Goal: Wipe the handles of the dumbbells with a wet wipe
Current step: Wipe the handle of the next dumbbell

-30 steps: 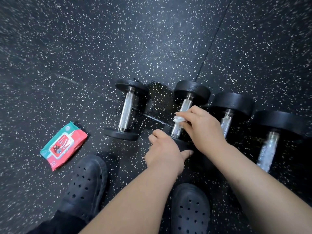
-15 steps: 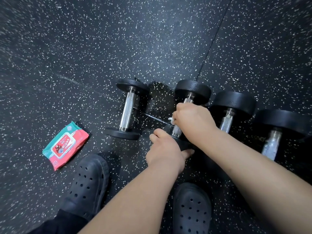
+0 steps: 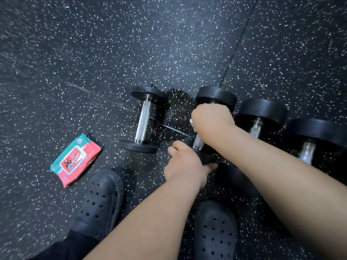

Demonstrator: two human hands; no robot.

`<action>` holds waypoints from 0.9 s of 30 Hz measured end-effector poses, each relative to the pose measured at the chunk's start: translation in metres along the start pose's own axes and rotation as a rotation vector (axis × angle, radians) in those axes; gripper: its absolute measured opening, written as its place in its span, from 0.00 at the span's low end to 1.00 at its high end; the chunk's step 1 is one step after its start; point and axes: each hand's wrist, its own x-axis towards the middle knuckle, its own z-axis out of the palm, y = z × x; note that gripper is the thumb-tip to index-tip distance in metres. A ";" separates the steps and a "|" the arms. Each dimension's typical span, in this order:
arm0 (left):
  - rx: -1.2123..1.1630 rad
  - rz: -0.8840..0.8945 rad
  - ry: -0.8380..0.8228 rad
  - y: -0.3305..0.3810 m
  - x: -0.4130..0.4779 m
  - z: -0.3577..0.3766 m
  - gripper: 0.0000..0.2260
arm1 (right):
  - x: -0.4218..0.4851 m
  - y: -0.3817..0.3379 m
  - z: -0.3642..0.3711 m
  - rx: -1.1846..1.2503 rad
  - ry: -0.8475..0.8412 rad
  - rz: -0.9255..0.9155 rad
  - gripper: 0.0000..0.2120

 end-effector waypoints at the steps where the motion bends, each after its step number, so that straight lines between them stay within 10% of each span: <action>1: 0.003 0.001 -0.003 0.000 0.000 0.000 0.50 | -0.003 -0.003 0.001 0.004 -0.019 -0.008 0.04; 11: 0.043 0.011 0.014 -0.001 0.001 0.001 0.50 | -0.034 0.043 0.027 0.684 0.249 -0.004 0.09; 17: 0.048 0.011 0.011 -0.001 0.002 0.002 0.51 | -0.067 0.053 0.053 1.155 0.308 0.310 0.07; 27: 0.072 0.032 0.013 -0.002 0.001 0.002 0.48 | -0.049 0.037 0.080 1.177 0.240 0.383 0.09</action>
